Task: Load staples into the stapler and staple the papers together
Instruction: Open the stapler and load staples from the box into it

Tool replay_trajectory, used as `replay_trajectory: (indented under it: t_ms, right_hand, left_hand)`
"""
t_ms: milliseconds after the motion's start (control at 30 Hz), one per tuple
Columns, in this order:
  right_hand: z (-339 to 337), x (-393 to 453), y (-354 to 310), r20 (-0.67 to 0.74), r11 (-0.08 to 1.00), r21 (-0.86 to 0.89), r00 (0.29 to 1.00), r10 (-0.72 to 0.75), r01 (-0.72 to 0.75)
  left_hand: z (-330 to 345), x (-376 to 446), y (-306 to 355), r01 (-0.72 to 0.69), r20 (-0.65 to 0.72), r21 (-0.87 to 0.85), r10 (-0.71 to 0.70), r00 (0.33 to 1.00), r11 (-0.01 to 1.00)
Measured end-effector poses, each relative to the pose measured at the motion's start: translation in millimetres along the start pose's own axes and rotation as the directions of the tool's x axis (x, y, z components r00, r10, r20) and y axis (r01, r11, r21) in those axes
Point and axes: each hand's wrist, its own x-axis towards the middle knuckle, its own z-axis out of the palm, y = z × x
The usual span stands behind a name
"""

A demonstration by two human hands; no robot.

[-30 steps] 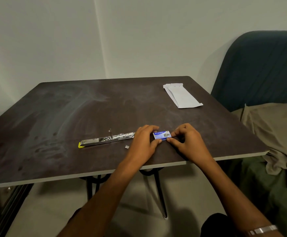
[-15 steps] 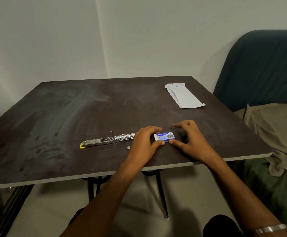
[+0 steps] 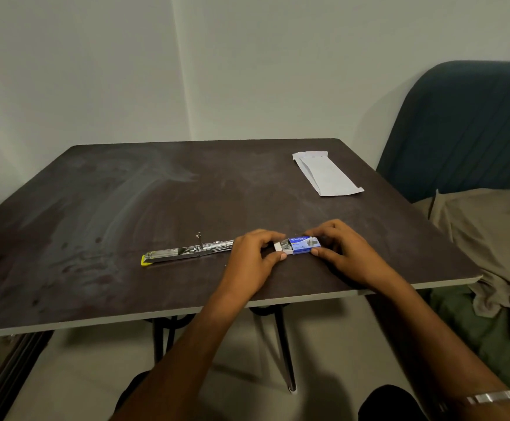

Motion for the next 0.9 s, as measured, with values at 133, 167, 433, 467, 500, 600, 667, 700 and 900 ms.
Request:
replay_trajectory:
  t_ms: [133,167,433,467,500,600,667,700,900]
  right_hand:
    - [-1.6,1.2,0.2,0.013,1.0,-0.012,1.0,0.023,-0.023]
    - [-2.7,1.5,-0.4,0.023,0.999,-0.019,0.999,0.029,-0.028]
    - [-1.4,16.0,-24.0,0.058,0.976,-0.177,0.991,-0.119,0.128]
    - [0.1,18.6,-27.9,0.068,0.967,-0.209,0.989,-0.134,0.145]
    - [1.0,21.4,-31.4,0.078,0.959,-0.232,0.986,-0.149,0.164]
    - [2.1,27.9,-39.4,0.105,0.943,-0.267,0.979,-0.177,0.199]
    - [2.2,30.7,-43.4,0.117,0.939,-0.276,0.977,-0.18,0.207]
    - [2.5,31.9,-45.3,0.122,0.936,-0.282,0.976,-0.181,0.209]
    - [4.6,36.2,-55.9,0.16,0.915,-0.363,0.979,-0.127,0.178]
  left_hand:
    - [0.3,0.3,-1.6,-0.002,-0.004,-0.021,0.002,1.0,1.0]
    - [0.4,0.5,-1.9,0.006,-0.004,-0.037,-0.007,1.0,0.999]
    - [3.8,2.8,-6.1,0.036,-0.012,-0.202,-0.039,0.999,0.979]
    - [4.1,2.8,-6.5,0.037,-0.01,-0.215,-0.04,0.999,0.976]
    - [4.1,2.9,-6.7,0.039,-0.012,-0.23,-0.043,0.999,0.973]
    - [4.8,3.4,-6.9,0.044,-0.019,-0.251,-0.05,0.999,0.967]
    - [5.1,3.3,-7.4,0.048,-0.025,-0.245,-0.056,0.998,0.968]
    - [5.1,3.4,-7.7,0.05,-0.028,-0.243,-0.059,0.998,0.969]
    - [6.3,4.5,-9.1,0.074,-0.035,-0.247,-0.085,0.996,0.966]
